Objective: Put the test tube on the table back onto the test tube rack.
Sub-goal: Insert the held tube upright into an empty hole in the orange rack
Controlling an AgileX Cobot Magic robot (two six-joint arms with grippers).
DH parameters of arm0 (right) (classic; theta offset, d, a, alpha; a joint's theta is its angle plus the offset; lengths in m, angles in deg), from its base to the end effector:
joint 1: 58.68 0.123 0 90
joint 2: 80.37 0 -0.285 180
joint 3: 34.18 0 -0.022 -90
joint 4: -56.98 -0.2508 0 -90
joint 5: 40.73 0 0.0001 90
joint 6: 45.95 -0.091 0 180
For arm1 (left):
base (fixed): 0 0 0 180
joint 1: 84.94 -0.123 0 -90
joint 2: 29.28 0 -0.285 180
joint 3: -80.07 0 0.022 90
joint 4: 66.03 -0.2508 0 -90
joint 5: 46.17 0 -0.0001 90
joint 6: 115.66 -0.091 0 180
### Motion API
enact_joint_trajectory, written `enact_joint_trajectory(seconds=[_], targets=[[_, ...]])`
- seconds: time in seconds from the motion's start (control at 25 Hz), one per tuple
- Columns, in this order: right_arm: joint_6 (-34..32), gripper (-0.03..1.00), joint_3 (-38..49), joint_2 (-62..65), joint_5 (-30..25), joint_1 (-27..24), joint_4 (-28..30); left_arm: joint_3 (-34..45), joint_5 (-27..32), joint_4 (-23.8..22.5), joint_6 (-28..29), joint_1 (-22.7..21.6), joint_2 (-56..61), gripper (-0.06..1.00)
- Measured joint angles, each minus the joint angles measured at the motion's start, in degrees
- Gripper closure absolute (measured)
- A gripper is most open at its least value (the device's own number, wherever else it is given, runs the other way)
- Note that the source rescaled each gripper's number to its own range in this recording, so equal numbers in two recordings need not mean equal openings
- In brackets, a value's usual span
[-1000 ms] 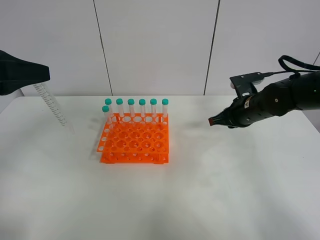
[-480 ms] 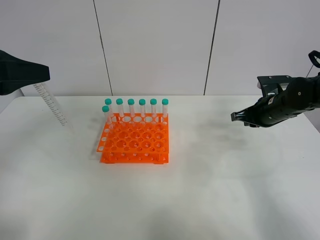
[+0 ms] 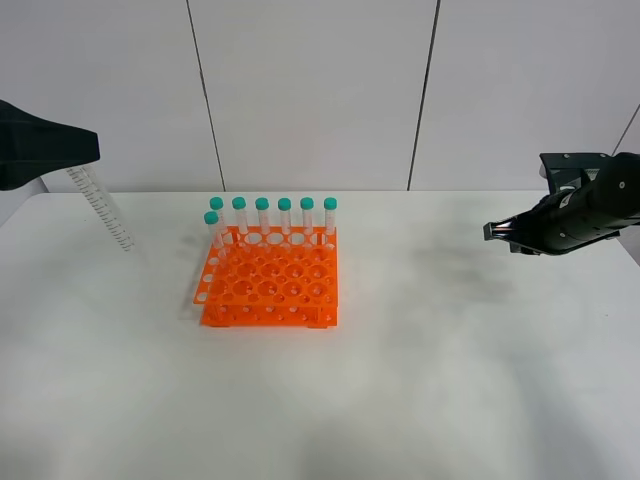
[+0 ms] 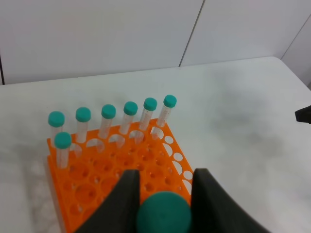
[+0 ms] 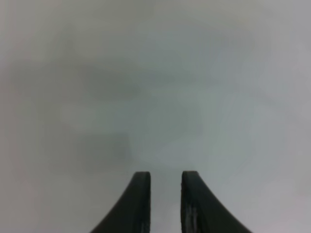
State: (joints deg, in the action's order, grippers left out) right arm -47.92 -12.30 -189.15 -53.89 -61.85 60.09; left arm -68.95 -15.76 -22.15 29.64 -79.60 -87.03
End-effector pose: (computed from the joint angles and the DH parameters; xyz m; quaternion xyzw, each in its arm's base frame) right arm 0.3494 -0.0205 0.1726 0.0194 0.9503 -0.0173 0.3102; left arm 0.1736 -0.0484 0.3601 0.1028 0.8138 -0.1966 0.5372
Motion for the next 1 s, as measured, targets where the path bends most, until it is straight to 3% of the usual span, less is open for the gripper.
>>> enact_joint_trajectory(seconds=[0.44,1.0], targets=[[0.0,0.97,0.0,1.6,-0.8,-2.3,0.0,0.0,-0.1,0.0,0.0,0.0,0.0,0.93],[0.0,0.97,0.0,22.4,-6.7,-2.3,0.2,0.0,-0.1,0.0,-0.2,0.0,0.0,0.93]])
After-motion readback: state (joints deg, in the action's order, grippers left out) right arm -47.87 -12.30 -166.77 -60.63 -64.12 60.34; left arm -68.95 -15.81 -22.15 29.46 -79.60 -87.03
